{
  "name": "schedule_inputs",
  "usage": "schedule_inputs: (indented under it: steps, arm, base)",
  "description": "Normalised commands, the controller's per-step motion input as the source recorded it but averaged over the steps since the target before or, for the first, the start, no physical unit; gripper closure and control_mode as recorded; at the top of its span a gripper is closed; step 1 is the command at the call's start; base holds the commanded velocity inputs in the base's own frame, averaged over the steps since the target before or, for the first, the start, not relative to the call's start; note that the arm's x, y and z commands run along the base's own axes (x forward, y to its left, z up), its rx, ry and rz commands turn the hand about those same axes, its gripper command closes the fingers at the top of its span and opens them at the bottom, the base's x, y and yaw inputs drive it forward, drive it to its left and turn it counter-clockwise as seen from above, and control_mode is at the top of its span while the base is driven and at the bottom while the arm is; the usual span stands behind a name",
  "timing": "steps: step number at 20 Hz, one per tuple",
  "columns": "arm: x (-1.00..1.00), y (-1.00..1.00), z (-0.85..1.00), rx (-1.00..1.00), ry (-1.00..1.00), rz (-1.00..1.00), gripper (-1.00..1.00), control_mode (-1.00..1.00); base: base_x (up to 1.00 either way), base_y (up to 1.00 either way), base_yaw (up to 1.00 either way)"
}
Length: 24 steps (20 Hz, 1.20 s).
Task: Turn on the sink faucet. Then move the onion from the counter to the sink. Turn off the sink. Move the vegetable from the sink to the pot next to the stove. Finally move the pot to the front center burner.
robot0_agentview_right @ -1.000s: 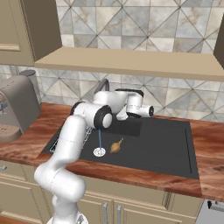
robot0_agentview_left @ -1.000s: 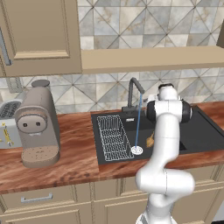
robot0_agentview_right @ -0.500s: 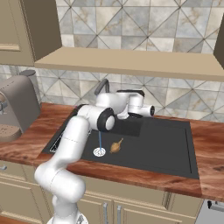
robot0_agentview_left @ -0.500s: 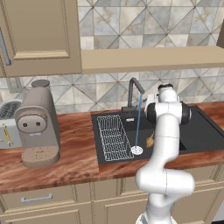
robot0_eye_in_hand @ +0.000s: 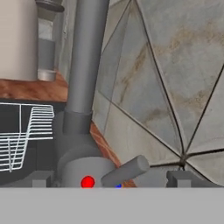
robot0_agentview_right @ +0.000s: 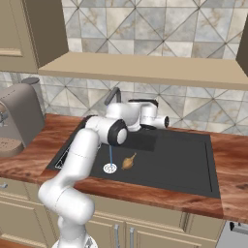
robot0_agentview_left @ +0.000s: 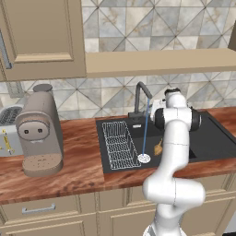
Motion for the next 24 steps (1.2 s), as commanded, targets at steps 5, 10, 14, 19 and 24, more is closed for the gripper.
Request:
schedule_inputs:
  steps: [5,10,14,19,24]
  arm:
    - [0.0,0.41,0.0,0.0,0.04,0.0,-1.0,-1.0]
    - [0.0,0.42,0.0,0.0,0.04,0.0,-1.0,-1.0]
    - [0.0,0.47,0.0,0.0,0.03,0.0,-1.0,-1.0]
    - [0.0,0.59,0.0,0.0,0.0,0.03,-1.0,-1.0]
    - [0.0,0.64,0.0,0.0,0.0,0.04,-1.0,-1.0]
  base:
    - [0.0,0.0,0.0]
    - [0.0,0.0,0.0]
    - [0.0,0.0,0.0]
    - [0.0,0.0,0.0]
    - [0.0,0.0,0.0]
